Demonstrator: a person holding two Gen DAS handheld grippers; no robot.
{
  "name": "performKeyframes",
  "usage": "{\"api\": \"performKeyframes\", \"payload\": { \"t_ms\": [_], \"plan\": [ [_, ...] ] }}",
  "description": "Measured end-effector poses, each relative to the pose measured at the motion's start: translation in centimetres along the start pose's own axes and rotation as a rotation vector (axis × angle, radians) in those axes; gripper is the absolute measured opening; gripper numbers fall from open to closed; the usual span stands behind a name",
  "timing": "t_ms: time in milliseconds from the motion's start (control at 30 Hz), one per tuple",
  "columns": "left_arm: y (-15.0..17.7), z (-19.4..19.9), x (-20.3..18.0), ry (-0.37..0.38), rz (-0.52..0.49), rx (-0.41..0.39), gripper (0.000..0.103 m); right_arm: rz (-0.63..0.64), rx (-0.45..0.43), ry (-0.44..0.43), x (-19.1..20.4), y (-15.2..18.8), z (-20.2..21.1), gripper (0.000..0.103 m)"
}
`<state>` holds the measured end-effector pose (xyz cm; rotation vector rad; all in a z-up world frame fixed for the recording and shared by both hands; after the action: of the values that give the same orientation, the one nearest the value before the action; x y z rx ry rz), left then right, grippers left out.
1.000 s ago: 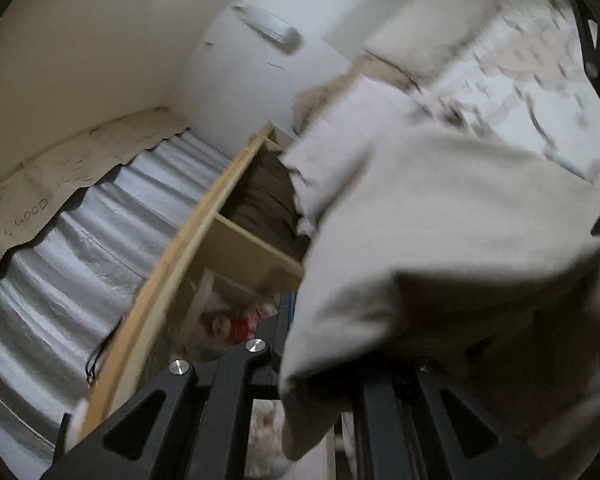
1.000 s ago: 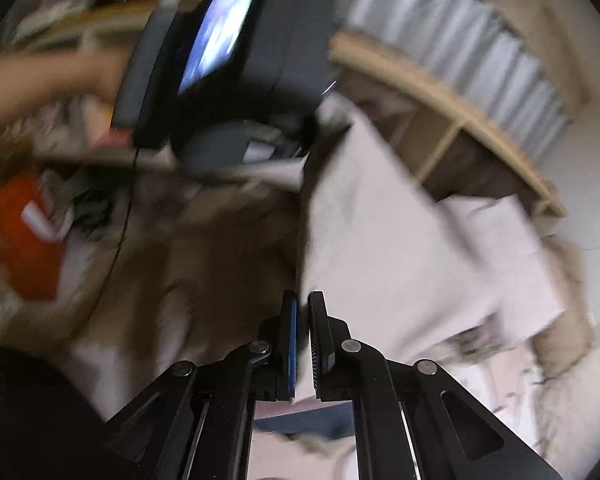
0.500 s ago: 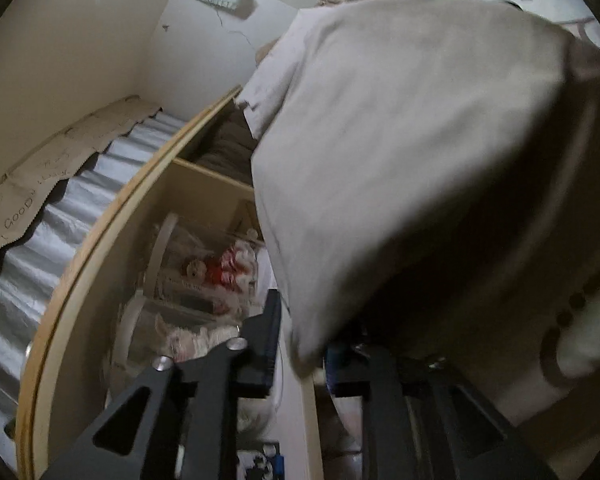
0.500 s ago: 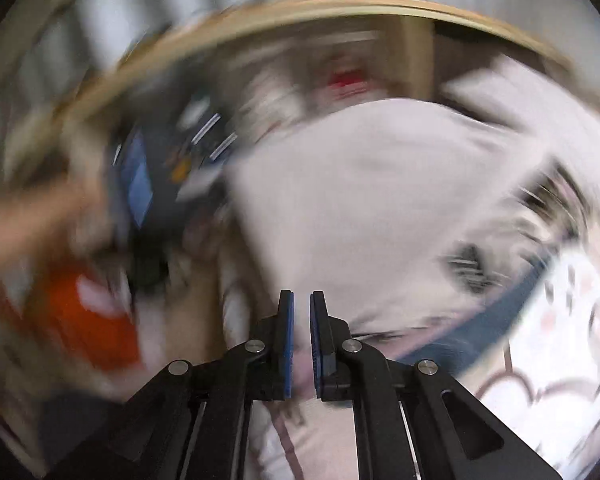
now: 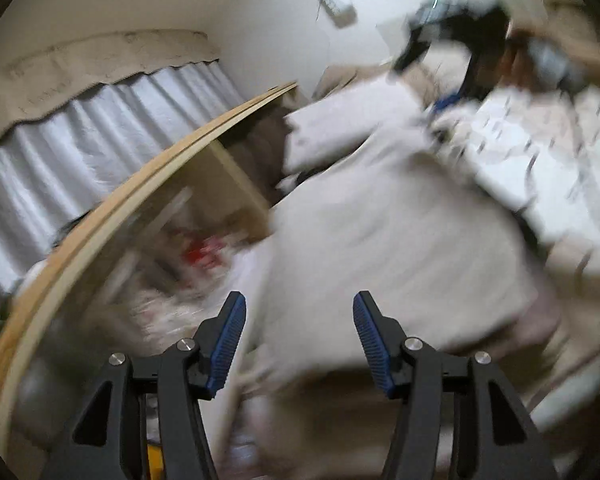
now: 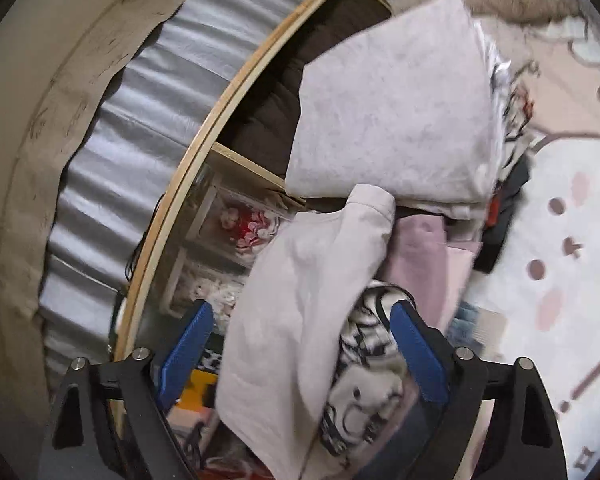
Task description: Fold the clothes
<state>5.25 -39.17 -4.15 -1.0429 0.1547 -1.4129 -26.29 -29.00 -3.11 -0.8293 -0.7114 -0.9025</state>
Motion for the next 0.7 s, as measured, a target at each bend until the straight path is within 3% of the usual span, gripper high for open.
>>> {"api": "performKeyframes", "payload": {
  "t_ms": [100, 333, 367, 433, 467, 533, 700],
  "plan": [
    [-3.2, -1.7, -3.9, 0.105, 0.033, -0.024, 0.056, -0.044, 0.029, 0.005, -1.1, -0.6, -1.9, 0.067],
    [-6.1, -5.9, -9.5, 0.202, 0.098, -0.011, 0.056, -0.142, 0.109, 0.084, -3.5, -2.2, -6.1, 0.063],
    [-6.2, -6.4, -9.9, 0.206, 0.107, 0.0, 0.056, -0.148, 0.113, 0.09, -3.7, -2.3, -6.3, 0.06],
    [-6.1, -7.3, -10.4, 0.199, 0.118, 0.027, 0.056, -0.147, 0.121, 0.09, -3.7, -2.5, -6.7, 0.042],
    [-6.1, -7.8, -10.6, 0.195, 0.123, 0.04, 0.056, -0.137, 0.122, 0.093, -3.5, -2.6, -6.7, 0.032],
    [-5.8, -8.7, -10.5, 0.197, 0.163, 0.074, 0.056, -0.077, 0.111, 0.135, -2.7, -2.7, -6.5, 0.026],
    [-5.4, -8.6, -8.7, 0.269, 0.29, 0.089, 0.034, 0.122, 0.076, 0.327, 0.1, -2.4, -6.4, 0.021]
  ]
}}
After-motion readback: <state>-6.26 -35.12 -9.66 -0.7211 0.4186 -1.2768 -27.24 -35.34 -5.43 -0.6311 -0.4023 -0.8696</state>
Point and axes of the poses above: each gripper's, at about its wrist camera, not at the fingertips, and z roughly against the way its jaws point, x to its left, y to its underside, the point moved 4 cm from there along -z, roughly the way its jaws point, and after that the axes turned 8 degrees about x, right-handed, at the moved point
